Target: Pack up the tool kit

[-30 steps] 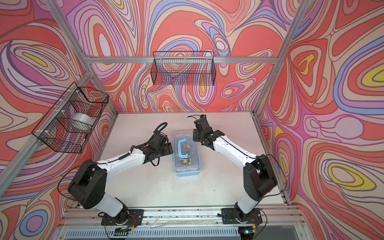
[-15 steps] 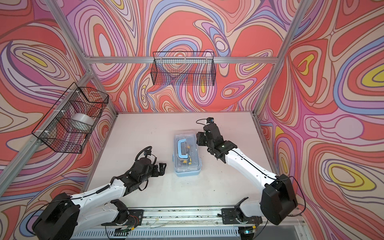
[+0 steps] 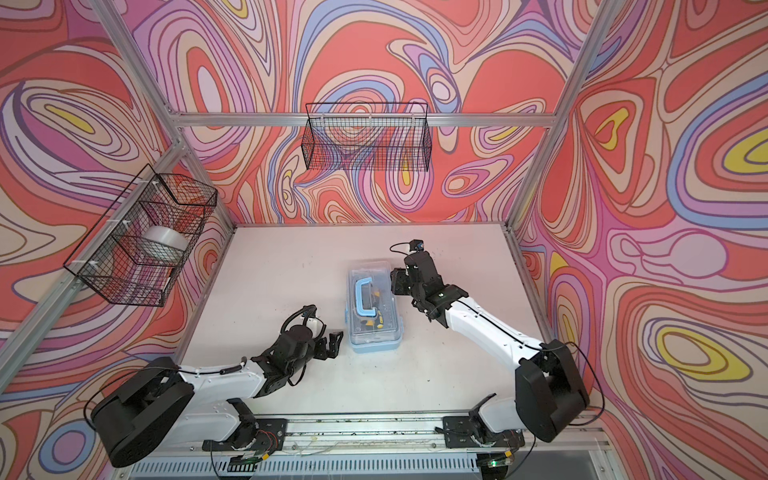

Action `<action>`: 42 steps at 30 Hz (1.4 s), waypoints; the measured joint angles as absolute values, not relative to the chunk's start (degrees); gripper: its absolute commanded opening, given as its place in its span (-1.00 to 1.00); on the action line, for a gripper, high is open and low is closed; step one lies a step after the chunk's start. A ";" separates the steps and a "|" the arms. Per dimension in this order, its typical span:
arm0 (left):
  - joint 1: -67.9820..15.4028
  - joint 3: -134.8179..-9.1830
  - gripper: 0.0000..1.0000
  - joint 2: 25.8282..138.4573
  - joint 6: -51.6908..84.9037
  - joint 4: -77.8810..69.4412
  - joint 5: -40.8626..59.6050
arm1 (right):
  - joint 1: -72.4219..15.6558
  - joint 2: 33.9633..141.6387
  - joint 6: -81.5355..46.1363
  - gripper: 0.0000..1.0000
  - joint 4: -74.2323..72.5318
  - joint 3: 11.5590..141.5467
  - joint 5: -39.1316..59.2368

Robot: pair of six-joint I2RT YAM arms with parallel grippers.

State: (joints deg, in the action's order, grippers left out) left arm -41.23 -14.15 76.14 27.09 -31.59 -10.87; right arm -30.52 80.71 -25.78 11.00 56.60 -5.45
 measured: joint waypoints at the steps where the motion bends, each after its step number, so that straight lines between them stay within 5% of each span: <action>1: -41.25 -14.28 0.93 77.30 26.94 -32.34 -11.11 | -30.52 80.82 -25.76 0.05 10.98 56.40 -5.39; 42: -42.02 -21.89 0.91 100.66 25.69 -54.26 -20.16 | -30.52 81.67 -27.05 -0.05 9.26 55.33 -2.09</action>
State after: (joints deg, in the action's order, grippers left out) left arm -42.02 -21.89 100.66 25.69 -54.26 -20.16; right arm -30.52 81.67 -27.05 9.26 55.33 -2.09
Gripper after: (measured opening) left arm 0.953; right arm 0.476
